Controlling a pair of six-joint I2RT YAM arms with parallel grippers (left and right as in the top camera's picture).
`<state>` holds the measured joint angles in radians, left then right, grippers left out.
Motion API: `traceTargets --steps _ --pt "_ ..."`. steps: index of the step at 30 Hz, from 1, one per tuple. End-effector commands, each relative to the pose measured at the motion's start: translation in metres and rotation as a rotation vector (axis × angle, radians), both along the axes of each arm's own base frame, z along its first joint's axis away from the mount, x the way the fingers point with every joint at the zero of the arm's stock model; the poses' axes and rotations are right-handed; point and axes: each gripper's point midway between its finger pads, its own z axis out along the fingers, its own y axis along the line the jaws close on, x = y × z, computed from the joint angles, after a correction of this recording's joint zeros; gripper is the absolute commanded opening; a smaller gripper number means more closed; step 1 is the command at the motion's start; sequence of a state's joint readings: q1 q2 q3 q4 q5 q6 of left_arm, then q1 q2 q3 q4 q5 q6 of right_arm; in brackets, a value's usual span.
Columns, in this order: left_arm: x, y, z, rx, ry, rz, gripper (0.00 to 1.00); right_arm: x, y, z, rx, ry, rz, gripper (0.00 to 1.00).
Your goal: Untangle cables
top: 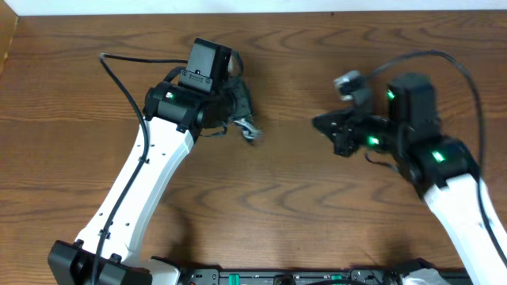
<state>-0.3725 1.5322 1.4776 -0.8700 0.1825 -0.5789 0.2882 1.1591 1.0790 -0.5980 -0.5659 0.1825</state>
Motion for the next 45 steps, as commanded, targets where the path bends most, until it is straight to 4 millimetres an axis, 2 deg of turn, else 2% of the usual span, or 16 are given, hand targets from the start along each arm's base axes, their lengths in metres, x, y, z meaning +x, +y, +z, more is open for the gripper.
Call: traceTargets --steps 1,4,8,10,13,15,17,20,22,26,31,33,35,36,41,45 --pt "0.008 0.022 -0.002 0.111 -0.038 0.063 0.07 0.010 -0.036 0.014 -0.059 -0.020 -0.287 0.01" --pt "0.006 0.016 -0.001 0.080 -0.030 0.044 0.07 0.004 -0.034 0.019 -0.054 -0.035 -0.272 0.01" --pt "0.004 0.004 0.001 0.023 -0.019 0.010 0.08 0.001 -0.018 0.009 -0.045 0.000 -0.192 0.02" --pt "0.002 -0.002 0.002 -0.024 -0.003 0.013 0.08 0.000 -0.008 0.002 -0.023 0.039 -0.141 0.12" --pt "-0.005 -0.024 0.009 -0.138 0.023 -0.055 0.07 -0.001 0.012 -0.005 0.016 0.061 -0.015 0.34" --pt "-0.013 -0.051 0.023 -0.252 0.003 -0.219 0.07 -0.007 0.028 -0.004 0.043 0.032 0.123 0.42" --pt "-0.025 -0.077 0.044 -0.391 -0.032 -0.388 0.08 -0.018 0.044 -0.001 0.081 -0.032 0.305 0.42" --pt "-0.039 -0.095 0.065 -0.530 -0.045 -0.523 0.08 -0.032 0.058 0.001 0.124 -0.132 0.505 0.45" --pt "-0.047 -0.099 0.073 -0.585 -0.030 -0.561 0.07 -0.036 0.062 0.002 0.138 -0.184 0.578 0.45" --pt "-0.056 -0.104 0.081 -0.647 -0.007 -0.603 0.07 -0.041 0.065 0.003 0.153 -0.247 0.649 0.43" --pt "-0.064 -0.107 0.087 -0.702 0.028 -0.620 0.08 -0.042 0.067 0.000 0.161 -0.244 0.668 0.32" --pt "-0.065 -0.108 0.088 -0.713 0.040 -0.616 0.08 -0.044 0.070 -0.001 0.171 -0.234 0.683 0.22" --pt "-0.065 -0.108 0.088 -0.714 0.041 -0.617 0.08 -0.043 0.072 -0.003 0.173 -0.228 0.686 0.04" --pt "-0.065 -0.108 0.088 -0.713 0.040 -0.616 0.08 -0.043 0.072 -0.004 0.172 -0.227 0.685 0.01" --pt "-0.054 -0.102 0.078 -0.640 0.017 -0.564 0.08 -0.033 0.062 -0.001 0.192 -0.162 0.609 0.01" --pt "-0.031 -0.080 0.049 -0.443 -0.008 -0.412 0.07 -0.013 0.043 -0.004 0.160 -0.066 0.426 0.01"
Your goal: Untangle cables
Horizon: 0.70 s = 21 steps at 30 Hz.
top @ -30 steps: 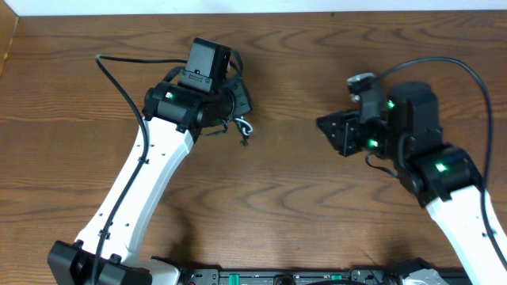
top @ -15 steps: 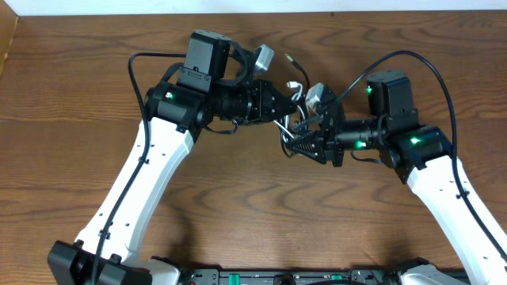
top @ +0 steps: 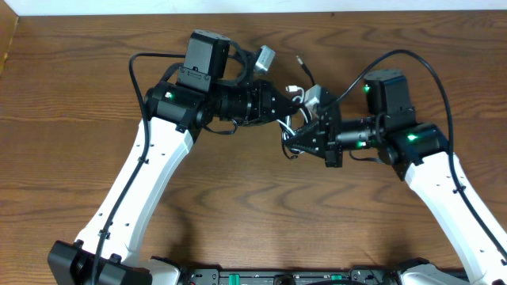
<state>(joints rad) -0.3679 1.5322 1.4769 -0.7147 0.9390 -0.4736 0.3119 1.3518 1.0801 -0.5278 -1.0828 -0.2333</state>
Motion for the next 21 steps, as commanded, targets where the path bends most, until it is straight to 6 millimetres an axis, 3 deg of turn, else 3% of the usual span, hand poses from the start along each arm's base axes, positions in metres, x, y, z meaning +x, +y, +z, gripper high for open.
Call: traceTargets --steps 1,5,11,19,21 --pt "0.022 0.025 -0.027 0.187 -0.029 0.154 0.08 0.027 -0.023 0.000 -0.055 0.106 -0.218 0.01" --pt "0.029 0.050 -0.049 0.345 -0.018 0.255 0.07 0.039 -0.041 0.001 -0.120 0.144 -0.417 0.01" --pt "0.012 0.048 -0.058 0.387 0.040 0.228 0.07 0.043 -0.050 0.014 -0.161 0.109 -0.604 0.01" --pt "0.009 0.042 -0.058 0.385 0.032 0.212 0.07 0.036 -0.042 -0.002 -0.226 0.147 -0.615 0.02" --pt "0.012 0.044 -0.057 0.382 0.029 0.220 0.07 0.033 -0.040 -0.009 -0.244 0.160 -0.591 0.14"
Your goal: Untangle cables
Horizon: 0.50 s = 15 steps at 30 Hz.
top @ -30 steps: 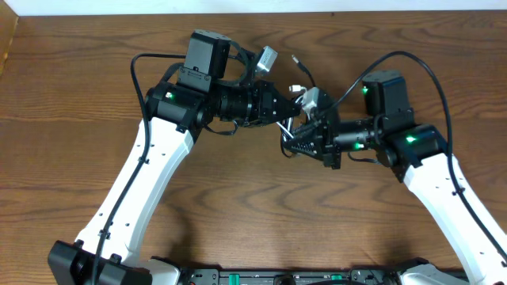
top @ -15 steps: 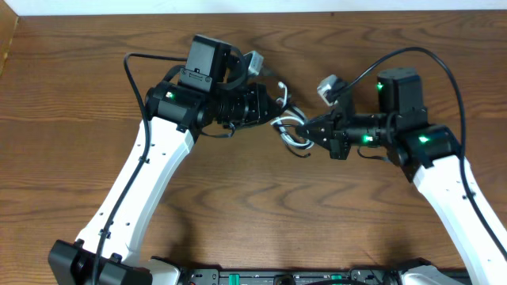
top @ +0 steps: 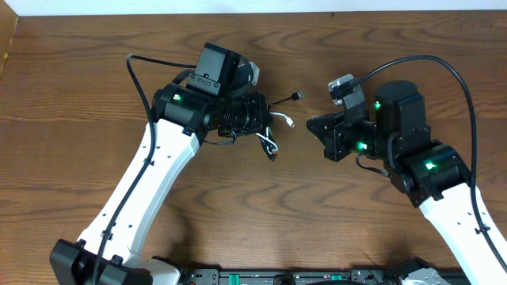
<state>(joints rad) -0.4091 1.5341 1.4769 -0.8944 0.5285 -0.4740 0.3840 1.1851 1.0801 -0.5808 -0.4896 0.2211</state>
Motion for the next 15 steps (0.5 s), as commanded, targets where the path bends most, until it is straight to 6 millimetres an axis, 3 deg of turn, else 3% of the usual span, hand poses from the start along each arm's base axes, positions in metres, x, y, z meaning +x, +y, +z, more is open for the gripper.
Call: traceTargets --steps 1,2,4,11,15 --pt "0.006 0.006 0.001 0.007 -0.016 0.021 0.08 0.000 0.003 -0.008 -0.024 0.017 0.030 0.25" --pt "0.007 0.007 0.001 0.006 -0.016 0.025 0.07 -0.005 0.008 -0.009 -0.021 0.010 0.086 0.37" --pt "0.006 0.007 0.002 -0.001 -0.014 0.022 0.07 -0.010 0.017 -0.013 -0.008 0.007 0.169 0.46" --pt "0.004 0.004 0.003 -0.015 -0.007 0.012 0.07 -0.005 0.036 -0.025 0.069 0.071 0.246 0.47" --pt "0.003 0.001 0.005 -0.022 -0.030 -0.032 0.08 0.008 0.033 -0.034 0.067 0.120 0.162 0.47"
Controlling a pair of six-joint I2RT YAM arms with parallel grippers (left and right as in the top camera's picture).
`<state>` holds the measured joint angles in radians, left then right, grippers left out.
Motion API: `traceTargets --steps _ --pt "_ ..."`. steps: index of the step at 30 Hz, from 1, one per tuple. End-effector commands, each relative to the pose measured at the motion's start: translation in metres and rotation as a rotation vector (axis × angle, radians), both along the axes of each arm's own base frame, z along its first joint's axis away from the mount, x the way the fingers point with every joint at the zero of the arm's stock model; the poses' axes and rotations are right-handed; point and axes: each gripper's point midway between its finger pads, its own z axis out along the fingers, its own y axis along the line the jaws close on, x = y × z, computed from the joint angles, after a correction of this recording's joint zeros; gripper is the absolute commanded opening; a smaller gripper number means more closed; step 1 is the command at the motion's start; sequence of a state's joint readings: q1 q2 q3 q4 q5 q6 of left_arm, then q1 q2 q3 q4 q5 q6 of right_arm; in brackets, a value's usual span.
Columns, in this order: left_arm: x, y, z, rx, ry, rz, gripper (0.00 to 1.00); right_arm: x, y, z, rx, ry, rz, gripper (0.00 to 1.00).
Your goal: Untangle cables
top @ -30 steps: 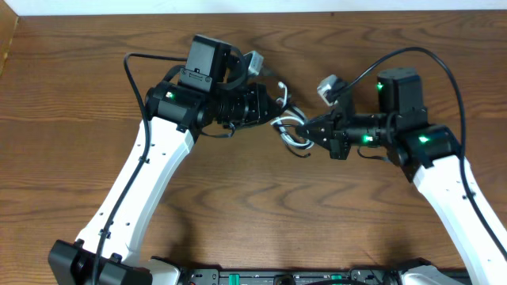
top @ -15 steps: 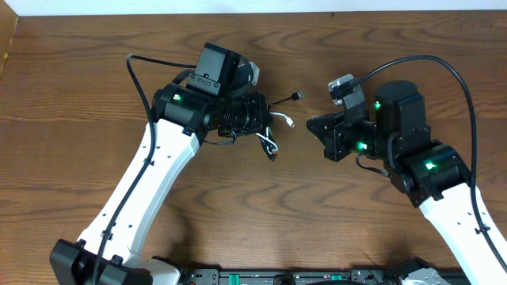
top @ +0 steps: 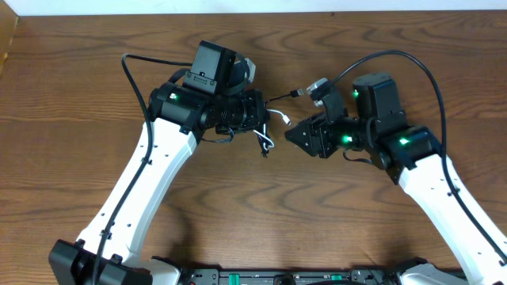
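Note:
A small tangle of thin cables [top: 266,142] hangs at the tip of my left gripper [top: 263,120], which is shut on it just left of the table's middle. A white plug end [top: 284,119] and a black lead with a plug [top: 295,93] stick out to the right of the fingers. A grey loop droops below them. My right gripper [top: 290,136] points left, its tip a short way right of the tangle and apart from it. The overhead view does not show how its jaws stand.
The wooden table [top: 261,222] carries both arms. The left arm's black supply cable [top: 135,79] loops at the upper left. The right arm's black cable [top: 428,71] arcs over the upper right. A white wall edge runs along the back.
My right gripper has come left and slightly down, from well right of the tangle to close beside it. The left gripper still holds the cables in about the same spot.
First the two grippers stood far apart, the left holding a small bunch. Then both met at the middle with the cables between them. After that the right one was back on the right, empty, with the tangle in the left. Now it is near again.

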<state>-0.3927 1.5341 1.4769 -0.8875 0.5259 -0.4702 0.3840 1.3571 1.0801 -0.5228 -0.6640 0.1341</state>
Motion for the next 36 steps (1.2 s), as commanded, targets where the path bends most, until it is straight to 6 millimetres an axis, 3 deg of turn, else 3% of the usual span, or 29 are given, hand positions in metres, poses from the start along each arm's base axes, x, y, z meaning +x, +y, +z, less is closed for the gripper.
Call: traceTargets --steps 1,7,10,14,19,31,36 --pt "-0.003 -0.007 0.006 -0.033 -0.041 -0.083 0.08 0.004 0.002 0.003 0.033 0.036 -0.021 0.47" --pt "-0.027 -0.040 0.039 -0.211 -0.329 -0.542 0.07 0.006 0.003 0.009 0.058 0.019 -0.012 0.46" --pt "-0.029 -0.042 0.041 -0.202 -0.423 -0.638 0.07 0.022 -0.018 0.007 0.054 0.066 -0.143 0.42" --pt "-0.029 -0.042 0.041 -0.175 -0.524 -0.725 0.07 0.045 -0.065 0.024 0.133 0.120 -0.350 0.42" --pt "-0.030 -0.042 0.041 -0.154 -0.601 -0.792 0.07 0.046 -0.090 0.049 0.206 0.081 -0.380 0.43" --pt "-0.047 -0.040 0.036 -0.191 -0.552 -0.845 0.07 0.034 -0.079 0.058 0.235 0.053 -0.277 0.49" --pt "-0.041 -0.043 0.038 -0.212 -0.495 -0.768 0.07 0.019 -0.070 0.039 0.187 0.115 -0.225 0.49"
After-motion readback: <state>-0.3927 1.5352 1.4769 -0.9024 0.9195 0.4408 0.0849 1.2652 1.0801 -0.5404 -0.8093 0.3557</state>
